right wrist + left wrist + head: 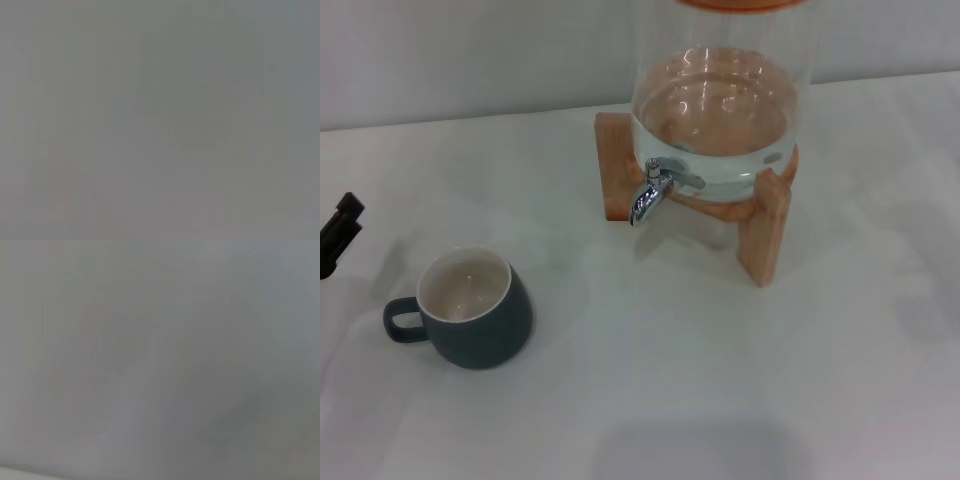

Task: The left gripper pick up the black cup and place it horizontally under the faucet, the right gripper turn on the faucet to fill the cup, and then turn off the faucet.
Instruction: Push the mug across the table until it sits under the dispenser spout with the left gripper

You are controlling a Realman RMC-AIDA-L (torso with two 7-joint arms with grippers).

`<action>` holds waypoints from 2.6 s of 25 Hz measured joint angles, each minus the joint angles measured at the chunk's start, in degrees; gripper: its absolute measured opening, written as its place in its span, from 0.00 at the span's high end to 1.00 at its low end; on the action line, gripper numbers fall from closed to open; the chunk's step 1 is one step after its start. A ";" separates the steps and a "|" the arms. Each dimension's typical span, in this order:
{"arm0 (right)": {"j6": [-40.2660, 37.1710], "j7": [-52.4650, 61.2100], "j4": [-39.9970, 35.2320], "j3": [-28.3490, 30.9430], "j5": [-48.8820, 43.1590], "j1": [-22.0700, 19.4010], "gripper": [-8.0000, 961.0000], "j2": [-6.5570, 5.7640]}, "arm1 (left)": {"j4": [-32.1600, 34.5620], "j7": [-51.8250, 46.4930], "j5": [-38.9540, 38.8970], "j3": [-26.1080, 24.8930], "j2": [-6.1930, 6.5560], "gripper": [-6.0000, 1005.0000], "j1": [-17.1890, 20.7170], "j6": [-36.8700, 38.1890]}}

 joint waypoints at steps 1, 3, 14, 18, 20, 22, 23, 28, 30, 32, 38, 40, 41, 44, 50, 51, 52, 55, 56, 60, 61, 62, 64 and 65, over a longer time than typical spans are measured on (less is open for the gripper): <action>-0.05 0.00 0.00 0.01 0.00 0.02 0.16 0.00 | -0.30 0.93 -0.95 0.00 -0.01 0.22 0.53 -1.28; -0.52 0.00 0.00 0.05 0.00 0.15 0.16 -0.02 | -0.61 2.20 -2.43 0.00 -0.02 0.22 1.49 -3.03; -2.67 -0.07 0.00 0.08 -0.01 1.18 0.16 -0.05 | -7.08 7.06 -7.34 -0.37 -0.03 0.23 1.35 -5.50; -3.09 -0.26 0.00 0.08 -0.01 1.27 0.16 -0.04 | -8.63 8.34 -7.38 -0.38 -0.03 0.23 0.37 -5.50; -3.44 -0.62 0.00 0.08 -0.01 1.28 0.16 -0.03 | -9.57 9.59 -7.57 -0.38 -0.07 0.23 -0.18 -5.48; -3.65 -0.86 0.00 0.08 -0.02 1.32 0.16 0.01 | -10.60 10.61 -7.94 -0.38 -0.14 0.23 -0.77 -5.37; -3.75 -0.91 0.00 0.08 -0.02 1.33 0.16 0.03 | -10.96 10.81 -8.23 -0.38 -0.11 0.23 -1.01 -5.36; -3.96 -0.93 0.01 0.08 -0.02 1.33 0.16 0.04 | -10.96 8.02 -8.32 -0.14 0.21 0.23 -1.22 -5.59; -3.96 -0.93 0.01 0.08 -0.01 1.37 0.16 0.05 | -10.89 7.05 -8.16 -0.05 0.31 0.23 -1.13 -5.61; -3.96 -0.94 0.01 0.08 -0.02 1.47 0.16 0.03 | -10.89 7.05 -8.13 -0.03 0.31 0.23 -0.94 -5.62; -4.24 -0.94 0.01 0.08 -0.01 1.68 0.16 -0.08 | -11.19 7.44 -7.95 -0.02 0.13 0.23 -0.75 -6.40; -4.32 -0.94 0.01 0.08 -0.02 1.74 0.16 -0.12 | -11.44 7.57 -7.48 -0.02 0.05 0.23 -0.68 -7.05; -4.35 -0.93 0.01 0.08 -0.01 1.74 0.16 -0.14 | -11.61 7.60 -7.01 -0.02 0.00 0.23 -0.64 -7.43; -4.40 -0.94 0.01 0.08 -0.02 1.76 0.16 -0.23 | -12.37 7.63 -6.16 -0.02 -0.07 0.23 -0.55 -7.85; -5.23 -0.94 0.01 0.08 -0.02 1.86 0.16 -0.30 | -13.22 8.07 -5.44 -0.02 -0.10 0.23 0.04 -8.47; -5.37 -0.94 0.01 0.08 -0.02 1.91 0.16 -0.31 | -13.24 8.35 -5.38 -0.02 -0.10 0.23 0.36 -8.48; -5.49 -0.94 0.01 0.08 -0.02 1.96 0.16 -0.32 | -13.23 8.64 -5.37 -0.02 -0.09 0.23 0.71 -8.48; -5.76 -0.96 0.01 0.08 -0.02 2.03 0.16 -0.39 | -13.24 8.98 -5.45 -0.12 0.00 0.23 1.50 -8.44; -5.78 -0.99 0.01 0.08 -0.02 2.05 0.16 -0.41 | -13.24 8.99 -5.54 -0.18 0.04 0.23 1.67 -8.43; -5.79 -1.53 0.01 0.08 -0.02 2.41 0.16 -0.28 | -13.17 9.38 -5.63 -0.28 0.09 0.23 1.88 -8.36; -5.79 -1.60 0.01 0.08 -0.02 2.50 0.16 -0.23 | -13.19 9.59 -5.62 -0.26 0.09 0.23 1.85 -8.26; -5.79 -1.61 0.01 0.08 -0.01 2.51 0.16 -0.20 | -13.31 10.01 -5.56 -0.20 0.08 0.24 1.80 -8.08; -5.79 -1.62 0.01 0.08 -0.01 2.54 0.16 -0.19 | -13.44 10.52 -5.48 -0.08 0.04 0.24 1.77 -7.94; -5.79 -1.62 0.01 0.08 -0.01 2.55 0.16 -0.18 | -13.64 10.67 -5.41 -0.03 0.03 0.24 1.77 -7.91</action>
